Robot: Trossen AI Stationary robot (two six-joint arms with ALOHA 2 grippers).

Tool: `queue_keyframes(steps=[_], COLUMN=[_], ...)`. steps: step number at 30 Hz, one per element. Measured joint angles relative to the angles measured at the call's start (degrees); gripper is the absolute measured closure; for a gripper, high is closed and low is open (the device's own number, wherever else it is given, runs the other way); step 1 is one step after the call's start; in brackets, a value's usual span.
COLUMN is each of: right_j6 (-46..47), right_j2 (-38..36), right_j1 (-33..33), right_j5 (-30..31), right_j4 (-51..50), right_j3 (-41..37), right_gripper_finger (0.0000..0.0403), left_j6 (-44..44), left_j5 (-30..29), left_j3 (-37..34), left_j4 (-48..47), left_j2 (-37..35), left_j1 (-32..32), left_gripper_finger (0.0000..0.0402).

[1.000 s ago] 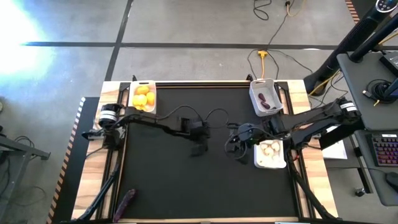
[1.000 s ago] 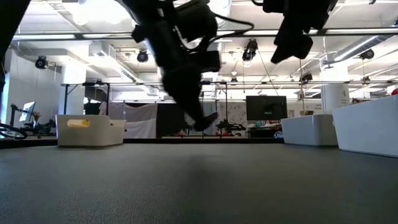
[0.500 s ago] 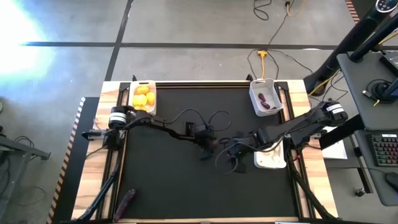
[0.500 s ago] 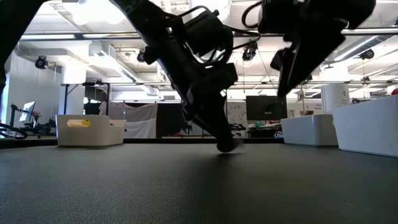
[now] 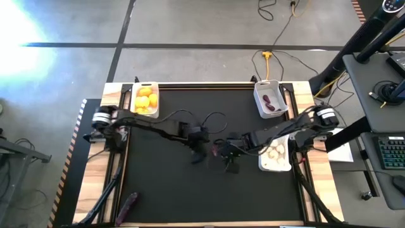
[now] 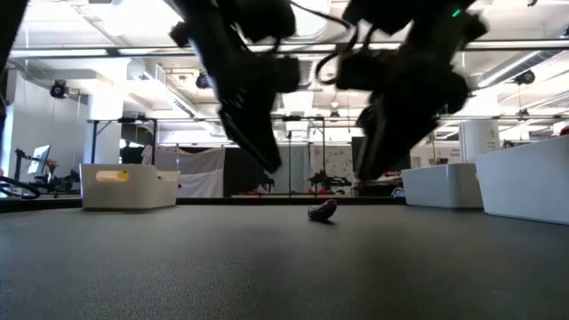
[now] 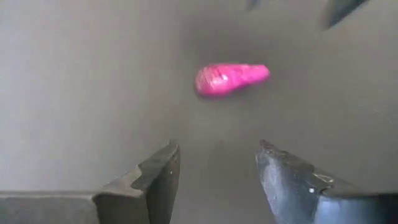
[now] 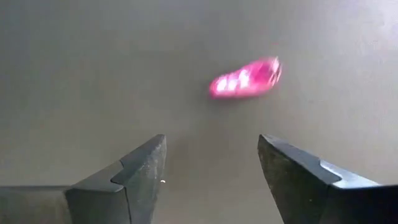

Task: Sort produce into baskets
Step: Put the purple eggplant into the gray bin

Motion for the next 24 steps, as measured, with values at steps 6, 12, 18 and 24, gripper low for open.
queue_keyframes(steps=[6,12,18,24], right_j6=[6.66,13.08,14.07,10.43], right_j2=[5.92,9.97,11.67,12.0], right_j1=[-3.39,-3.76,-3.87,-3.98], right_j5=[0.15,0.48,1.48,5.9], right_j4=[11.6,12.46,15.53,17.0], right_j3=[0.0,0.0,0.09,0.05], right_gripper_finger=[0.0152,0.0169,0.0185,0.0215], left_j6=[-7.9,-20.18,-30.87,-37.37], left_j5=[-3.13,-4.42,-7.98,-10.38], left_j3=[-8.68,-18.56,-25.58,-28.75], left_j4=[0.07,0.27,0.67,1.8], left_j2=[-10.15,-20.7,-27.23,-29.08], left_j1=[-2.26,-5.6,-10.09,-14.21], left_gripper_finger=[0.0208,0.0208,0.0208,0.0208])
